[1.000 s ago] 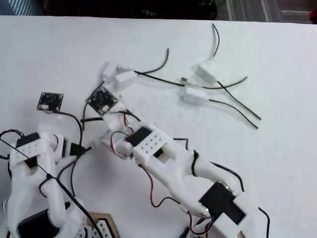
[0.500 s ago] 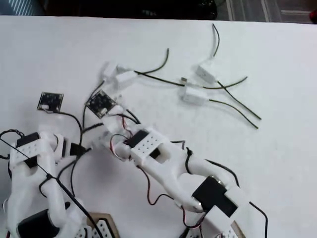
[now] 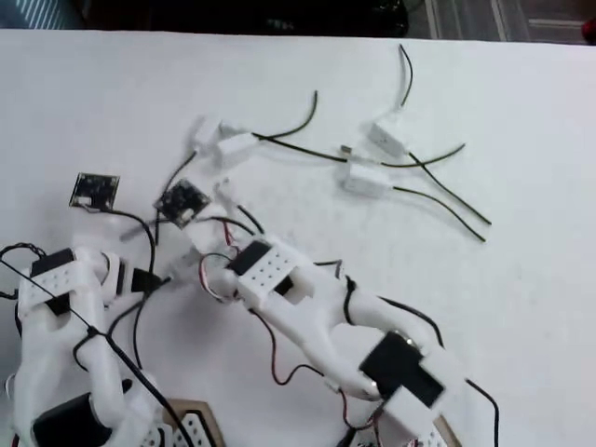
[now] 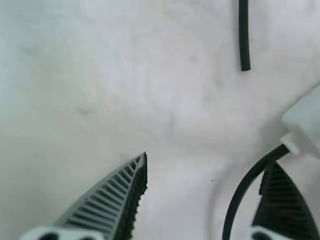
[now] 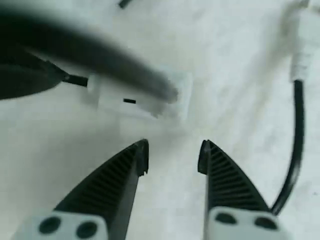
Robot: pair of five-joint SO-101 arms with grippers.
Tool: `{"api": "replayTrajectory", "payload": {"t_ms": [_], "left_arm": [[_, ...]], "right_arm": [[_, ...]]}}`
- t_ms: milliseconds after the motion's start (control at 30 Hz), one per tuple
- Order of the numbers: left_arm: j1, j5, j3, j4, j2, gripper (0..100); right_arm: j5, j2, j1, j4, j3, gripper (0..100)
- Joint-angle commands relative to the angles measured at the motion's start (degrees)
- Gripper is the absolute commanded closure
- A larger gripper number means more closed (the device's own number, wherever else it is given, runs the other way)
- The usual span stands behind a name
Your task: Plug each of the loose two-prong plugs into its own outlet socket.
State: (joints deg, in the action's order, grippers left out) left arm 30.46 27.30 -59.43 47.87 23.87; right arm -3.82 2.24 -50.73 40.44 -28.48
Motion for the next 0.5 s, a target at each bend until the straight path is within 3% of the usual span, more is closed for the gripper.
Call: {"api": "replayTrajectory", "payload": {"t_ms": [0, 267, 367, 467], "left_arm": [[0.04, -0.09, 0.26, -1.76, 1.98, 65], [-1.19, -0.09, 0.35, -2.02, 2.07, 65], [-1.19, 0.0, 2.29, -0.97, 2.07, 65], [-1.1, 1.23, 7.21, 5.36, 2.15, 65]], "right_arm": [[-0.09, -9.36, -0.22, 2.95, 3.08, 83.3], [-0.09, -25.8, 1.1, 12.09, 2.99, 89.7], [-0.09, -29.14, 5.14, 13.93, 2.29, 95.4], [3.34, -30.37, 10.86, 11.82, -1.49, 97.9]]}}
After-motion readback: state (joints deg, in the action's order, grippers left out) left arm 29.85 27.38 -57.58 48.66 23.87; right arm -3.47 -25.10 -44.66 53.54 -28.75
